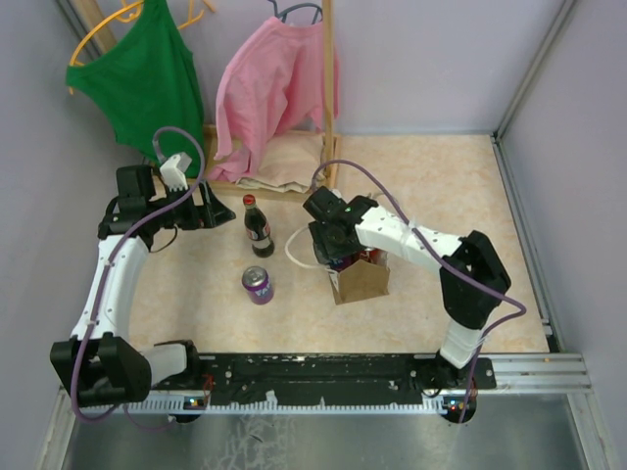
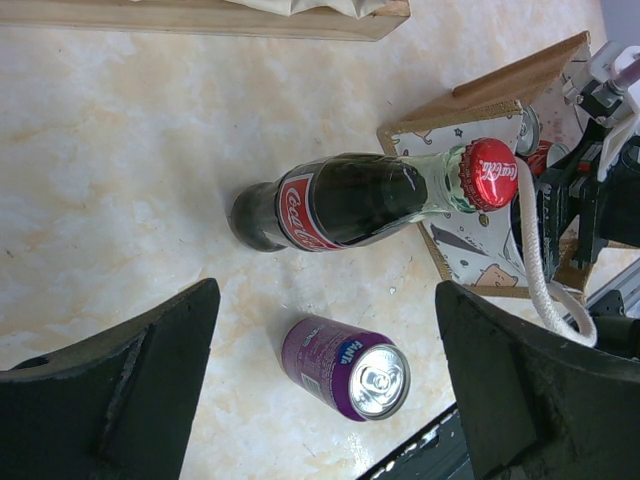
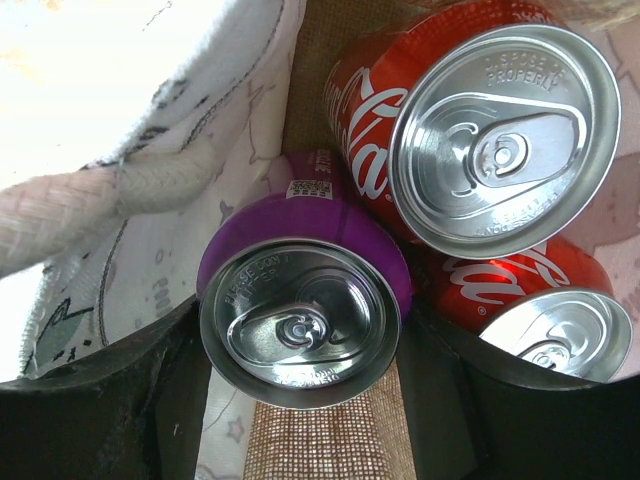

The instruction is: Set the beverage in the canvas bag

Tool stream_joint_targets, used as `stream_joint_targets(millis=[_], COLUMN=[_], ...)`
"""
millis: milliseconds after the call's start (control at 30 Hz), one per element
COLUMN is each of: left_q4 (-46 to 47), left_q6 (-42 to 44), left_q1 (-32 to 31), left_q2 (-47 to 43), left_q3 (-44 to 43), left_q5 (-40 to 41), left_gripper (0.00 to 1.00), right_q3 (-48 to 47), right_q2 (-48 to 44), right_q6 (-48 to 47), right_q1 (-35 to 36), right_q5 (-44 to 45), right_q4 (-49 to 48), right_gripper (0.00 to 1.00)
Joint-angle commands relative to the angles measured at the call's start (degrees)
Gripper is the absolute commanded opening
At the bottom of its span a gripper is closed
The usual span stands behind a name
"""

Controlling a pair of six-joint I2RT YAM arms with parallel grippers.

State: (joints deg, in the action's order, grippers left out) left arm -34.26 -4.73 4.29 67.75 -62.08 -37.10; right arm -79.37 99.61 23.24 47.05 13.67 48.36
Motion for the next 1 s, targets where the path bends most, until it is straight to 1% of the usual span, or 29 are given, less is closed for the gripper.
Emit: stream_joint_targets(millis=[0,200,333,533,733,800,867,967], left_q4=[0.9,0.9,1.0,1.1,0.8,0.6,-0.2,-3.3], left_q6=[-0.1,0.0,-0.1,0.0,0.1,0.3,1.2,5.1], left_q1=[0.4,0.4,0.4,0.4,0.4,0.4,0.4,0.4], left_q2=[0.1,0.1,0.4,0.6,0.6,0.7,0.6,0.0], left_q3=[-1.1,-1.0,-1.1,-1.5,-1.5,-1.7,-2.6,-4.3], left_q5=[-1.0,-1.2,-1.5,-1.7,-1.5,-1.5,-1.5,-2.0], left_gripper=[0.94,0.94,0.94,0.94,0.94,0.94,0.94,0.94], right_q3=[0.1,-2.3,-3.1,-3.2,-7.8,-10.6,-15.0,-23.5], right_q2=[-3.8,-7.3,-7.3,-8.2,-13.2,-14.1,-12.9,-8.5], right_q6=[-0.1,-2.0,-2.8,-2.5,-2.7,-3.2,-3.8,-4.7], right_q1=[-0.4,-0.4,-0.4,-0.2,-0.1,-0.2,-0.1,0.3], right_q5=[1.2,0.7,1.0,0.7,2.1,2.3,1.8,1.3], right_q4=[-4.7,-4.6,-3.6,-3.8,-6.7,-8.2,-7.6,-1.2], right_gripper=[0.53,0.72,0.78,0.79,0.79,0.78,0.78,0.76])
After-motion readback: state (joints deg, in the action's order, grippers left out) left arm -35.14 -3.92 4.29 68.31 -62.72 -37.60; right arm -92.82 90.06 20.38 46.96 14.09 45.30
